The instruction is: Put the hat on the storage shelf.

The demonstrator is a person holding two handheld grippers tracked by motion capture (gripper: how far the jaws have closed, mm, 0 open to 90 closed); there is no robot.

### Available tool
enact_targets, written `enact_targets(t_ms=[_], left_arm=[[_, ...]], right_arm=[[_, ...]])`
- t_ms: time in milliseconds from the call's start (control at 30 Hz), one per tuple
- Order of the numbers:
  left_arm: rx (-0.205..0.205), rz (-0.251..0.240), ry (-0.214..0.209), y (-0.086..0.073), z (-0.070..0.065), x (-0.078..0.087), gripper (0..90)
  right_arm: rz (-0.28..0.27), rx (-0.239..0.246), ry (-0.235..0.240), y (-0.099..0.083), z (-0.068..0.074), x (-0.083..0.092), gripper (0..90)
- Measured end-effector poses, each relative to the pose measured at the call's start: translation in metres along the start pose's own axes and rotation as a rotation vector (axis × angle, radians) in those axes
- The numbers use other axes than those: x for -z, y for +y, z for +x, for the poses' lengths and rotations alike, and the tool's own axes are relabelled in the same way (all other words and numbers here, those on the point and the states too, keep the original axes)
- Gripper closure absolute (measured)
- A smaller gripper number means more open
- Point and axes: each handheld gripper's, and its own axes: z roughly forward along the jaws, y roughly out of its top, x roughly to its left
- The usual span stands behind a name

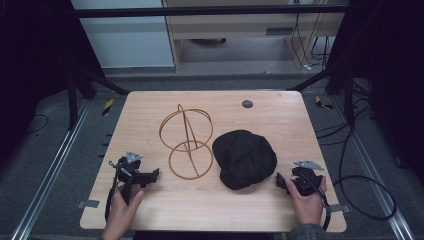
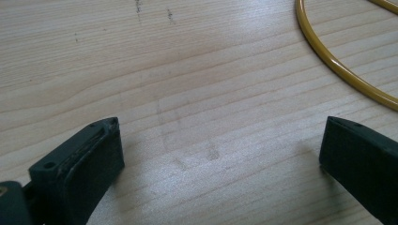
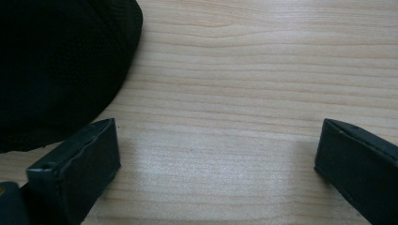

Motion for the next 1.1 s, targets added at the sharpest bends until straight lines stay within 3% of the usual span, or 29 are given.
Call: enact_targets(t_ms=[100,133,167,200,267,400,500,533,700,867,1100], left_arm=[[0.0,0.0,0.0,0.0,0.0,0.0,0.0],[0.0,0.0,0.0,0.0,0.0,0.0,0.0],[0.0,0.0,0.0,0.0,0.0,0.0,0.0],[0.0,0.0,0.0,0.0,0.0,0.0,0.0],[0.0,0.0,0.0,0.0,0.0,0.0,0.0],[0.019,0.002,0.02,-0.001,-0.003,0.001,0.0],[0.019,0.002,0.021,-0.001,-0.003,0.001,0.0],[0.02,0.003,0.021,-0.001,-0.003,0.001,0.0],[0.023,0.0,0.021,-0.002,-0.003,0.002,0.0],[0.018,0.002,0.02,-0.004,-0.004,0.004,0.0],[0.013,0.003,0.014,-0.005,-0.005,0.006,0.0]], right_arm=[[0.006,0.002,0.016,-0.001,0.001,0.002,2.0],[0.015,0.014,0.059,-0.001,0.003,0.01,9.1],[0.015,0.014,0.059,-0.001,0.003,0.01,9.1],[0.017,0.034,0.088,-0.002,0.009,0.024,3.9],[0.02,0.05,0.096,-0.002,0.011,0.029,4.5],[-0.002,0.135,0.158,0.005,0.034,0.068,4.7],[0.0,0.166,0.195,0.009,0.045,0.078,4.8],[0.01,0.185,0.218,0.014,0.055,0.084,4.9],[0.008,0.25,0.228,0.037,0.074,0.09,5.8],[0.007,0.276,0.227,0.062,0.088,0.088,6.1],[0.048,0.296,0.216,0.085,0.103,0.074,5.5]])
